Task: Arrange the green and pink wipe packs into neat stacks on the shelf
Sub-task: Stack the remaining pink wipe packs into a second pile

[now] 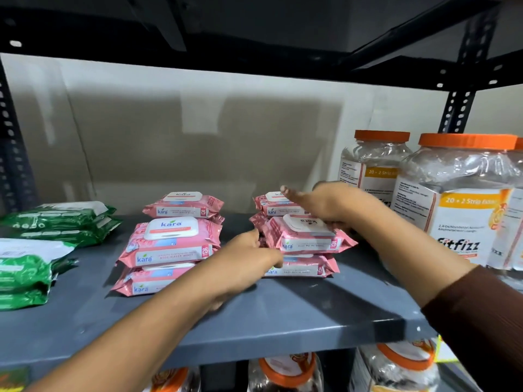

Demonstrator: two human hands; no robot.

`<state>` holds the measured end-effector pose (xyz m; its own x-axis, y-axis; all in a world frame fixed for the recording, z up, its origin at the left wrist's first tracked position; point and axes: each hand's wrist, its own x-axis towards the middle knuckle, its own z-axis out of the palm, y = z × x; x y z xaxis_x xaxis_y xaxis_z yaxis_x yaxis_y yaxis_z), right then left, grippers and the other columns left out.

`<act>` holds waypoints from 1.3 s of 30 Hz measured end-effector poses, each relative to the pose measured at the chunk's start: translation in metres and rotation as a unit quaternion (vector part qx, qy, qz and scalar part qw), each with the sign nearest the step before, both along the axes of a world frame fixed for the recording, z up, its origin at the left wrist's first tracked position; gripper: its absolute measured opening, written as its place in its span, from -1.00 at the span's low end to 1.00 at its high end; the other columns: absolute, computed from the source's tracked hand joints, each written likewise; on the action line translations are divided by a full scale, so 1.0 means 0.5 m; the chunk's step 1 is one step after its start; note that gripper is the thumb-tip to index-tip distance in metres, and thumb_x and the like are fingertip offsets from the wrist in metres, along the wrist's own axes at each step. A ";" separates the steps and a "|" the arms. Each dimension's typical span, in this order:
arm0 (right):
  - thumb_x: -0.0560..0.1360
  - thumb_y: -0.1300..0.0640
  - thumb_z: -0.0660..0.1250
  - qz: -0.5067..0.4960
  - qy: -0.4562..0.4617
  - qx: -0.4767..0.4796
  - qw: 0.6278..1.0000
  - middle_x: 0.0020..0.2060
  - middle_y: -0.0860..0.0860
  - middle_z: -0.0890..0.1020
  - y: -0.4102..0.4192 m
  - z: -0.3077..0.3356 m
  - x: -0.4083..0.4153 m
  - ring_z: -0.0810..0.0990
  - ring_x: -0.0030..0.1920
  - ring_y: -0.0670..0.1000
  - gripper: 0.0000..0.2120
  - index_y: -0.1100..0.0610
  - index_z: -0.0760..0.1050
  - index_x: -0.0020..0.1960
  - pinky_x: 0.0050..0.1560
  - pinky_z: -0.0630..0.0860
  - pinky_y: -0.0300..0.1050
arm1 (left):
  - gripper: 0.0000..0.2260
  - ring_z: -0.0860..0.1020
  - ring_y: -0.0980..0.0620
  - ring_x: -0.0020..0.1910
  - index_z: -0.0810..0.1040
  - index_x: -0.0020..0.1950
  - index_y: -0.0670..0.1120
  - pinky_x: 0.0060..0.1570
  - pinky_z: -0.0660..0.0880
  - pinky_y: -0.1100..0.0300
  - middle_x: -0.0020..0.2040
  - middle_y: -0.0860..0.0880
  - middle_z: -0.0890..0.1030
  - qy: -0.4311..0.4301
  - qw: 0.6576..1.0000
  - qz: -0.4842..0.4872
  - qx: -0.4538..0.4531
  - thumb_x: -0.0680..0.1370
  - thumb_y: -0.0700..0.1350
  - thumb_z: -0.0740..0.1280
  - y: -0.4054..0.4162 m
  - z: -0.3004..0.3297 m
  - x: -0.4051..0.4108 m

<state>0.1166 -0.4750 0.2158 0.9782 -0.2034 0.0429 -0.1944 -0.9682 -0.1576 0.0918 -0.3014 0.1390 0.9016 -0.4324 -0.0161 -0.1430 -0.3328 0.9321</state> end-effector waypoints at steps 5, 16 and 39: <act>0.31 -0.42 0.41 0.030 -0.023 0.112 0.993 -0.40 0.02 0.63 -0.065 -0.023 -0.005 0.56 -0.39 0.03 -0.42 0.14 0.59 -0.19 -0.28 0.48 -0.11 | -0.57 0.55 -0.03 -0.09 0.61 0.08 0.21 0.05 0.55 0.04 0.08 -0.02 0.70 -0.037 0.998 -0.031 0.041 0.22 0.07 0.31 -0.012 -0.010 0.022; 0.60 -0.18 0.23 0.067 -0.091 0.140 0.984 -0.07 0.03 0.73 -0.087 -0.056 -0.034 0.66 -0.08 0.03 -0.62 0.09 0.65 0.04 -0.04 0.52 -0.08 | -0.83 0.61 -0.14 -0.11 0.60 -0.15 -0.09 -0.20 0.53 0.09 -0.16 -0.08 0.66 -0.385 0.854 0.172 0.304 0.44 0.01 0.42 -0.006 0.025 0.036; 0.43 0.29 0.52 0.156 -0.085 0.385 0.906 0.06 -0.05 0.75 -0.130 -0.134 -0.103 0.71 0.06 -0.11 -0.57 0.01 0.55 0.24 0.03 0.65 -0.17 | -0.66 0.66 -0.04 -0.18 0.69 -0.16 -0.13 -0.10 0.55 0.10 -0.15 -0.10 0.74 -0.111 0.952 -0.068 0.276 0.15 0.01 0.50 -0.034 0.099 0.066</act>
<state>0.0652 -0.5403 0.1488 0.9858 0.0478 0.1609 0.1597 -0.5615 -0.8119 0.1246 -0.3184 0.1886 0.8454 -0.5264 -0.0901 -0.3929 -0.7273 0.5628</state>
